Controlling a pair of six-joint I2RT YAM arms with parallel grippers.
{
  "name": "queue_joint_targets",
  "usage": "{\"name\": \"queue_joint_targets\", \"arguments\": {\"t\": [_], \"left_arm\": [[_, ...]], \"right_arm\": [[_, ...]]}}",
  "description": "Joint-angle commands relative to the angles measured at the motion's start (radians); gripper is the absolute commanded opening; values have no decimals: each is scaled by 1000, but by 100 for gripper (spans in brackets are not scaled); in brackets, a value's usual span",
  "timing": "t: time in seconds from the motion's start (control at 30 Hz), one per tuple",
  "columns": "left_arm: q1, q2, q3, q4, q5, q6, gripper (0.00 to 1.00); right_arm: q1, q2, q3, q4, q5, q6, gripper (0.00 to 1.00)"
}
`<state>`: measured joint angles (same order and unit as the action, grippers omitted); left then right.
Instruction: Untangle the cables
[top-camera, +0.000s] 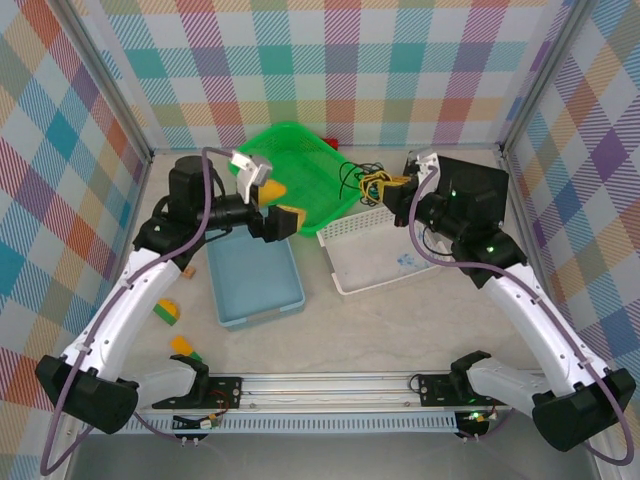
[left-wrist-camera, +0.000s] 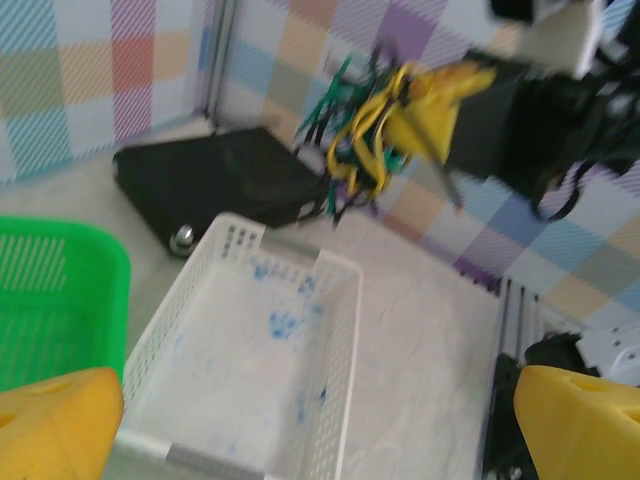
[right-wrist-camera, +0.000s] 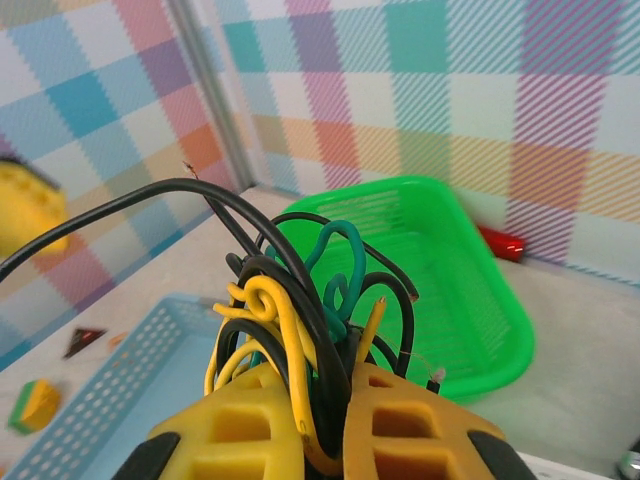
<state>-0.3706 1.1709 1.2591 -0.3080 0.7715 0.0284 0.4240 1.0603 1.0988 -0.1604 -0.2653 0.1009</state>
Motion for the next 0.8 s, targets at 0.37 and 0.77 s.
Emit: {"name": "queue_joint_targets", "arguments": {"t": [0.37, 0.77], "left_arm": [[-33, 141, 89, 235, 86, -229, 95], [-114, 201, 100, 79, 110, -91, 83]], "right_arm": [[-20, 79, 76, -33, -393, 95, 0], [-28, 133, 92, 49, -483, 190, 0]]}}
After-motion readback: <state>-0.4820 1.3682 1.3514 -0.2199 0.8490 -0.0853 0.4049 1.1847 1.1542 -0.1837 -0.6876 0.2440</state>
